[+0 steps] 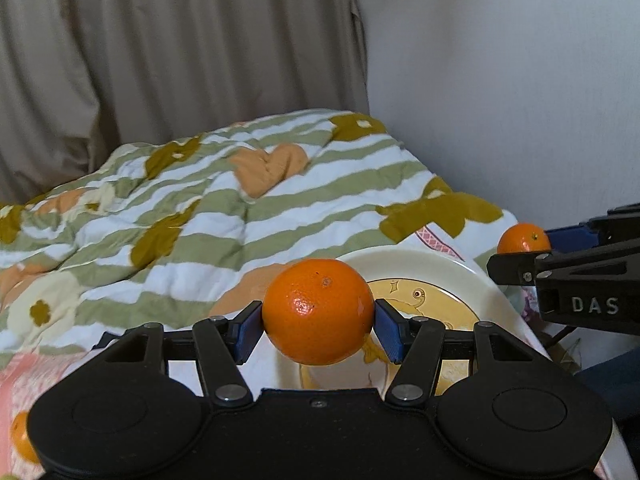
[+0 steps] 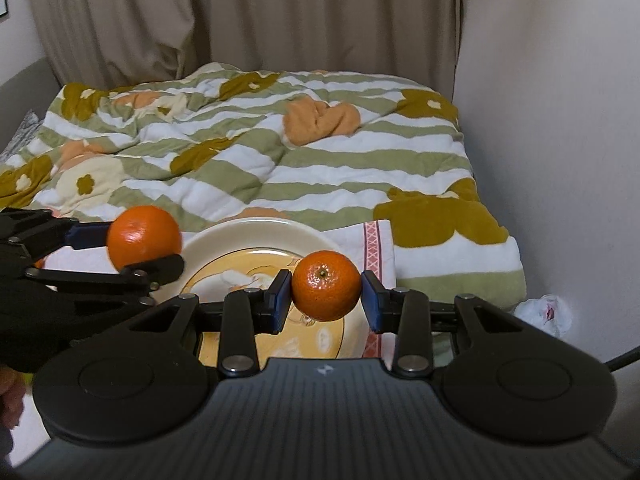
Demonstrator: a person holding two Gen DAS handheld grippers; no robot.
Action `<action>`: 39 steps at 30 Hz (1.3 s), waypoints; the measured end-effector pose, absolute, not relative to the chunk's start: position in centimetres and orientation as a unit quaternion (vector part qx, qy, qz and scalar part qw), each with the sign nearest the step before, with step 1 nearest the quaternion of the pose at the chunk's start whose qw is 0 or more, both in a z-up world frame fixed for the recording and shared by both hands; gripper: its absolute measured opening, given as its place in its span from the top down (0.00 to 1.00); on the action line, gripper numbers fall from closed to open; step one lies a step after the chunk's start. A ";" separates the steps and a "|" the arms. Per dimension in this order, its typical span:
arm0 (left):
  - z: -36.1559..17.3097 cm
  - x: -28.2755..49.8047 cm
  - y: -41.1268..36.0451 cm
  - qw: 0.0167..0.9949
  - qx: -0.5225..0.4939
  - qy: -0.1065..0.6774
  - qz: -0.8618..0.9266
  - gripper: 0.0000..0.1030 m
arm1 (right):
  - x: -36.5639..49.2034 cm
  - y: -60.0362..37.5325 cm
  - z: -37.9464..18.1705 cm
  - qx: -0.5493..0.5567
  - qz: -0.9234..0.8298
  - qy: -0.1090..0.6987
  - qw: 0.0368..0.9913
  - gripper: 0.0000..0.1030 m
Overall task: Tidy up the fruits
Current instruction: 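Carry the orange in the left tool while the right tool carries the mandarin toward the white bowl, then open the left tool to drop the orange while the right tool lowers the mandarin into the bowl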
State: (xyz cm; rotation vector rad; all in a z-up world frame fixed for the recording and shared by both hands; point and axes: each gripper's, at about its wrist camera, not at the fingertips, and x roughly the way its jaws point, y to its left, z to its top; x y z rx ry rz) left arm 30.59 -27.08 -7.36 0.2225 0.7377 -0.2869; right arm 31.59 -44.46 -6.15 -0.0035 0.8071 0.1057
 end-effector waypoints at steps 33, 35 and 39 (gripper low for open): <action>-10.0 32.6 -26.5 0.893 0.137 0.404 -0.146 0.00 | 35.8 -45.0 -8.0 0.003 0.062 0.416 0.907 0.49; -9.8 32.4 -25.7 0.893 0.124 0.410 -0.138 0.00 | 36.1 -44.3 -8.4 -0.006 0.079 0.416 0.906 0.49; -9.4 32.1 -24.7 0.892 0.112 0.420 -0.125 0.00 | 36.5 -42.9 -9.9 -0.023 0.109 0.422 0.900 0.49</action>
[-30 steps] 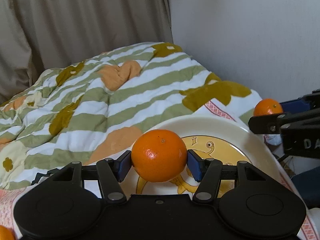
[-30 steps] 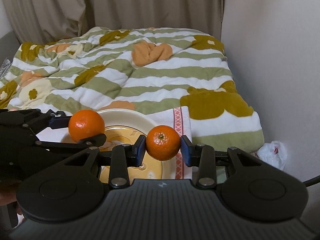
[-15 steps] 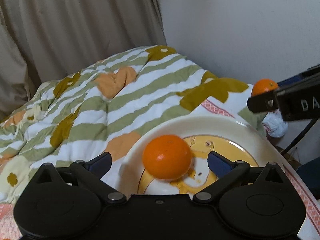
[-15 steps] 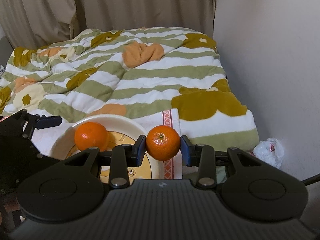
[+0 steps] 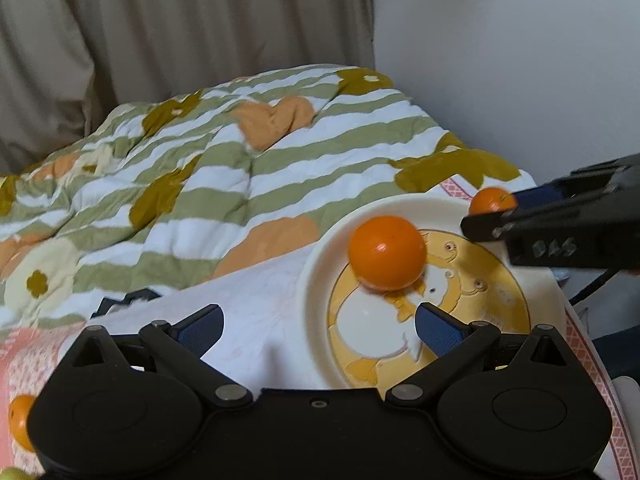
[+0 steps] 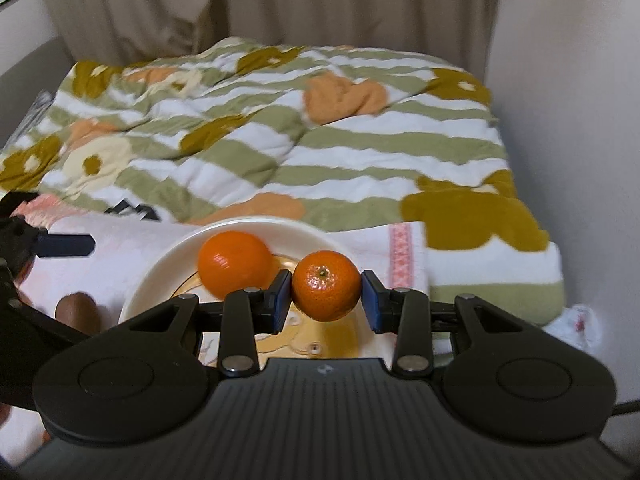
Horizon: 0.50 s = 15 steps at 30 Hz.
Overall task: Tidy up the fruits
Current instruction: 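Open the left tool to drop the orange while the right tool lowers the mandarin into the bowl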
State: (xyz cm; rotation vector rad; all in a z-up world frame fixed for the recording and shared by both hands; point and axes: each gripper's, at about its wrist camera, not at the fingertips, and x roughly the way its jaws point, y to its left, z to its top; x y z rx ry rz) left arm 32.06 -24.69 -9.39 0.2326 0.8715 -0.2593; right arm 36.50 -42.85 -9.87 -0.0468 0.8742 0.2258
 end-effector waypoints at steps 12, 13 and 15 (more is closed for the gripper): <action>-9.2 30.5 -22.9 0.891 0.098 0.430 -0.106 0.00 | 36.7 -40.8 -13.4 -0.077 0.140 0.422 0.893 0.48; -9.1 30.4 -22.7 0.892 0.097 0.430 -0.104 0.00 | 36.6 -40.7 -13.4 -0.080 0.142 0.418 0.894 0.44; -8.9 30.2 -22.6 0.893 0.095 0.428 -0.101 0.00 | 36.2 -40.5 -13.1 -0.088 0.145 0.412 0.895 0.28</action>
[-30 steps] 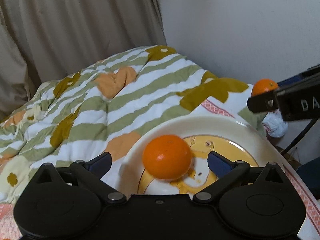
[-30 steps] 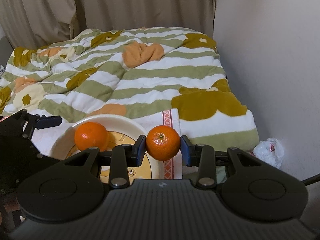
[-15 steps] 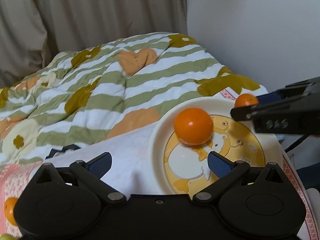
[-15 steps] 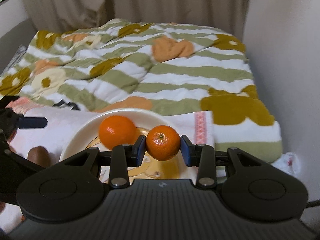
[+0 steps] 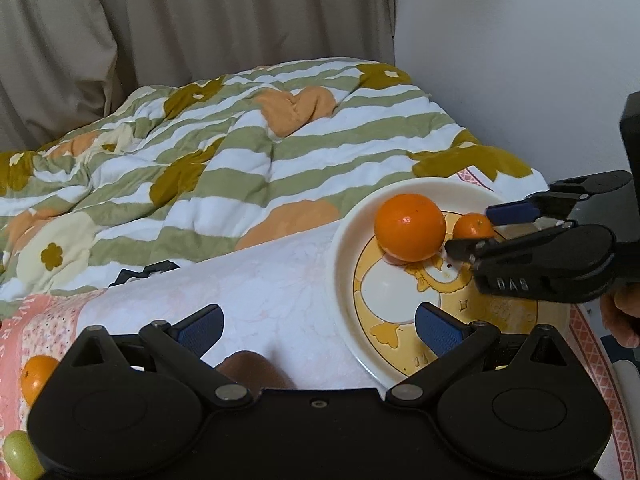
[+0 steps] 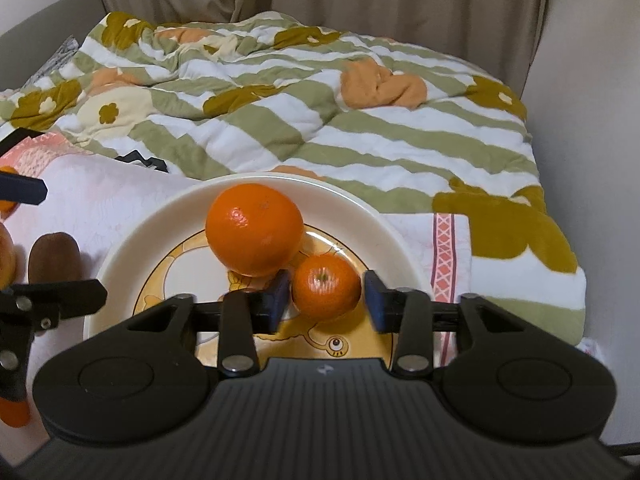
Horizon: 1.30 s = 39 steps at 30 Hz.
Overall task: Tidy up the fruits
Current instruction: 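Open the left tool to drop the orange while the right tool lowers the mandarin into the bowl, then withdraw both open tools from the bowl back over the remaining fruit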
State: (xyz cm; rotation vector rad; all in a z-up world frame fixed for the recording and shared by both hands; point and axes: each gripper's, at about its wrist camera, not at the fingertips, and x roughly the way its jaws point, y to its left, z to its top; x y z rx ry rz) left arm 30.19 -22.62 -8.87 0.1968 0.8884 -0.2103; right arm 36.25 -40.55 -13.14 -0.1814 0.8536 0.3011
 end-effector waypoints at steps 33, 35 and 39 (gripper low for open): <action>0.6 16.1 -20.0 0.938 0.037 0.337 -0.070 0.00 | 22.0 -42.5 -1.0 -0.037 0.091 0.371 0.923 0.00; 1.0 14.6 -19.4 0.941 0.033 0.333 -0.060 0.00 | 20.7 -42.0 -0.3 -0.040 0.100 0.366 0.924 0.00; 1.9 11.9 -17.7 0.944 0.029 0.327 -0.041 0.00 | 18.1 -40.7 0.9 -0.042 0.117 0.358 0.925 0.00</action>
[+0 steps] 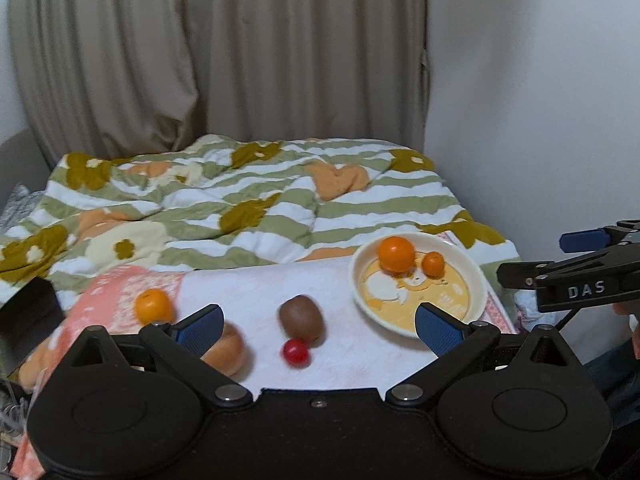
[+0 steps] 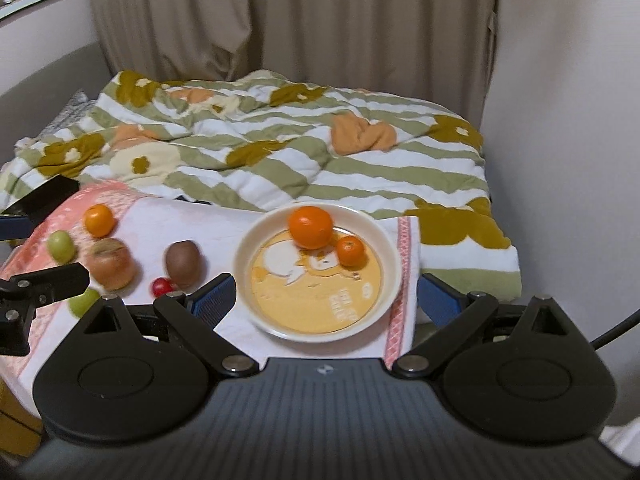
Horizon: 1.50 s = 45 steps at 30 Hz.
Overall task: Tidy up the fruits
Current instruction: 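Withdraw both open tools from the bowl back over the remaining fruit, then grasp a red cherry tomato with the left tool while the right tool grasps a green apple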
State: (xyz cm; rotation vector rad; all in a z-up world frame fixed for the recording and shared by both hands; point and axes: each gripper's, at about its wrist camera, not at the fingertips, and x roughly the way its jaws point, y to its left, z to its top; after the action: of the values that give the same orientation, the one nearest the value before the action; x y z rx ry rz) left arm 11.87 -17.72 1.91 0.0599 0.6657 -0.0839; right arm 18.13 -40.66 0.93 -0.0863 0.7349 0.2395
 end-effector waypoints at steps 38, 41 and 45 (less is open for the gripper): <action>-8.0 10.0 6.2 0.926 0.070 0.357 -0.105 0.10 | 9.8 -16.3 -5.9 0.044 0.032 0.384 0.922 0.00; -9.4 11.0 6.5 0.922 0.077 0.361 -0.118 0.11 | 10.7 -15.2 -7.3 0.046 0.035 0.390 0.919 0.00; -11.1 12.1 6.4 0.917 0.089 0.367 -0.129 0.11 | 12.0 -14.5 -9.2 0.053 0.042 0.396 0.916 0.00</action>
State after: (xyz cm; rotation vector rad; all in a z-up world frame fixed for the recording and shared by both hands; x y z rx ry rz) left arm 12.13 6.41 -11.11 0.1828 0.7554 -0.2649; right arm 12.03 -14.48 -9.17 0.1088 0.8148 0.0860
